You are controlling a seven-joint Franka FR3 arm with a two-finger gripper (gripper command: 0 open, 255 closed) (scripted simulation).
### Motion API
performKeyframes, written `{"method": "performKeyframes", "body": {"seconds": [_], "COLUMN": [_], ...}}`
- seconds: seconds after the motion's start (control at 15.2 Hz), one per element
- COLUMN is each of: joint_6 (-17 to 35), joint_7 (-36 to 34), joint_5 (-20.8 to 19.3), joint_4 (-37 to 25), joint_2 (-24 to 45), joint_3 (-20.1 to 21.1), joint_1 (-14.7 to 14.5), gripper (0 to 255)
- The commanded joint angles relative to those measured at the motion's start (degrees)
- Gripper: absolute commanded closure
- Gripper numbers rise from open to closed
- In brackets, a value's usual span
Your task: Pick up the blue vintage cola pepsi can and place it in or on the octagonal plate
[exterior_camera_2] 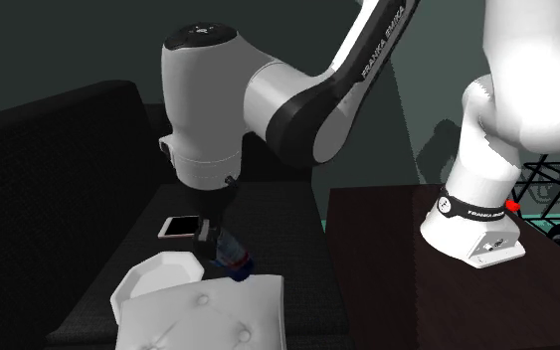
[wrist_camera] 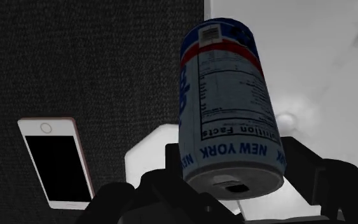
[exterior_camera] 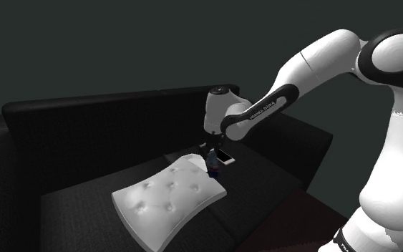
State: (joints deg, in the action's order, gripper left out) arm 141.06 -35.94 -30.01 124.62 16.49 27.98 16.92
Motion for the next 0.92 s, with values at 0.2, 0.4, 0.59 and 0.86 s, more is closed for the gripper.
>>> {"method": "performKeyframes", "body": {"seconds": [0.2,0.4,0.59,0.86], "joint_6": [-5.0,-8.4,-12.2,-12.1], "joint_7": [3.7,6.2,9.0,9.2], "joint_5": [-1.3,-1.5,-1.5,-2.3], "joint_4": [-13.2,-21.8,-31.3,-34.4], "joint_2": [8.4,13.6,19.1,22.3], "joint_3": [-1.9,-2.8,-3.7,-4.5], "joint_1": [-0.5,-1.1,-2.0,-2.7], "gripper": [255,255,255,255]}}
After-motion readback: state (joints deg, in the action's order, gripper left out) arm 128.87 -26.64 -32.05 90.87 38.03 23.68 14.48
